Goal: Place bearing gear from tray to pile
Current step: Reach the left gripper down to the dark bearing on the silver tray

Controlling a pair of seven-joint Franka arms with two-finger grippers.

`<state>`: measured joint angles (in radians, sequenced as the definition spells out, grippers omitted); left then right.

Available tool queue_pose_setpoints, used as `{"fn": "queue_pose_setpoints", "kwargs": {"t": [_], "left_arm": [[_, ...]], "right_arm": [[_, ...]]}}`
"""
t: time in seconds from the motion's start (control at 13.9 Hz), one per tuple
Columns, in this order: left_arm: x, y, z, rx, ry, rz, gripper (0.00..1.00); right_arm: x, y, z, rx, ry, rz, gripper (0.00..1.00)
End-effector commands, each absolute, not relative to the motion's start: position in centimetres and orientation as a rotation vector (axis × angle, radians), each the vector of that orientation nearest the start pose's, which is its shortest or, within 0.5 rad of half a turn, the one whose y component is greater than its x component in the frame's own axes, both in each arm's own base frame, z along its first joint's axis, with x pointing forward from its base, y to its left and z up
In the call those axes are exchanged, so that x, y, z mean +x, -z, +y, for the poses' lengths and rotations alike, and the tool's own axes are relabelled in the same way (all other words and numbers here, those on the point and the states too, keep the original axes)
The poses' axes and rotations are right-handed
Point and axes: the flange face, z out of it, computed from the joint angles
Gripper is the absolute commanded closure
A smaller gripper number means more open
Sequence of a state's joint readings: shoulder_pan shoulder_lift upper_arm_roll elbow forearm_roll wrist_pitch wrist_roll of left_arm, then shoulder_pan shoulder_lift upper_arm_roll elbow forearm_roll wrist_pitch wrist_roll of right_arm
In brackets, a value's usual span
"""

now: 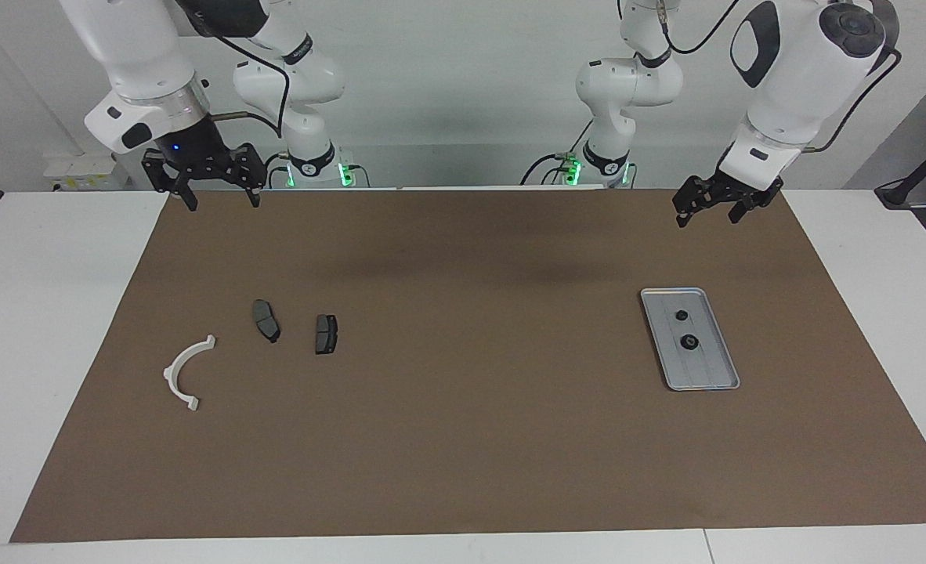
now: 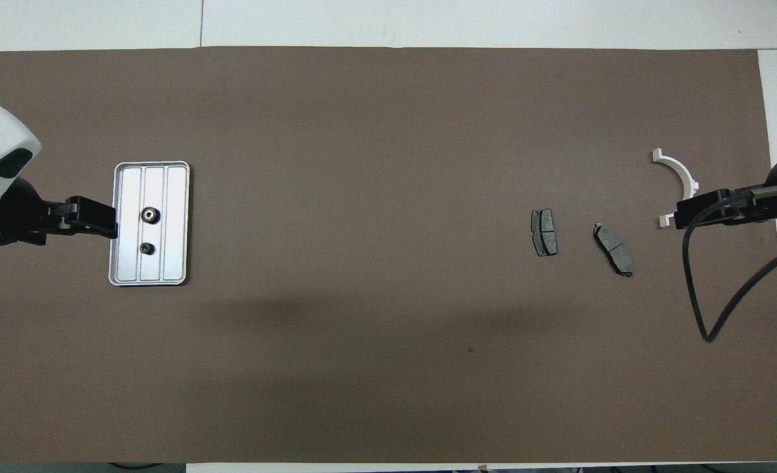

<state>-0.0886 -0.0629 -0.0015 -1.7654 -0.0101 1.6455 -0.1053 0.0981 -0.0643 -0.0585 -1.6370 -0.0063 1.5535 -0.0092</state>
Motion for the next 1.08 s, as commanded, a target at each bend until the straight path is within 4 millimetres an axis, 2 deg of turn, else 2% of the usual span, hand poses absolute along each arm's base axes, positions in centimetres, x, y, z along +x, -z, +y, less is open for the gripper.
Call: {"fn": "queue_pose_setpoints", "kwargs": {"t": [0.0,0.07,0.29,0.43,0.58,0.72,1.01], "left_arm": [[53.1,-54.0,-1.7,-3.156,-0.032,0.002,0.0],[53.7,-51.9,-1.4,-3.156,-0.018,0.015,0.0],[55.9,-43.8,-0.4,-3.155,0.012,-0.004,0.0],[55.5,-40.4,1.4,-3.153,0.056,-0.03,0.0],[56.1,-36.9,1.6,-3.153,0.011,0.022,0.0],[56.3,-34.9,1.8,-3.153,-0.018,0.036,0.02],[55.2,-32.9,1.5,-3.154,-0.069,0.03,0.05]], "right_arm": [[52.7,-62.9,1.3,-3.112,-0.014,-0.091,0.0],[52.7,-62.9,1.4,-3.112,-0.019,-0.094,0.0],[52.7,-62.9,1.2,-3.112,-0.012,-0.084,0.0],[52.7,-62.9,1.2,-3.112,-0.012,-0.082,0.0],[52.7,-62.9,1.2,-3.112,-0.017,-0.089,0.0],[52.8,-62.9,1.3,-3.114,-0.007,-0.079,0.0],[52.6,-62.1,1.3,-3.112,-0.031,-0.084,0.0]]}}
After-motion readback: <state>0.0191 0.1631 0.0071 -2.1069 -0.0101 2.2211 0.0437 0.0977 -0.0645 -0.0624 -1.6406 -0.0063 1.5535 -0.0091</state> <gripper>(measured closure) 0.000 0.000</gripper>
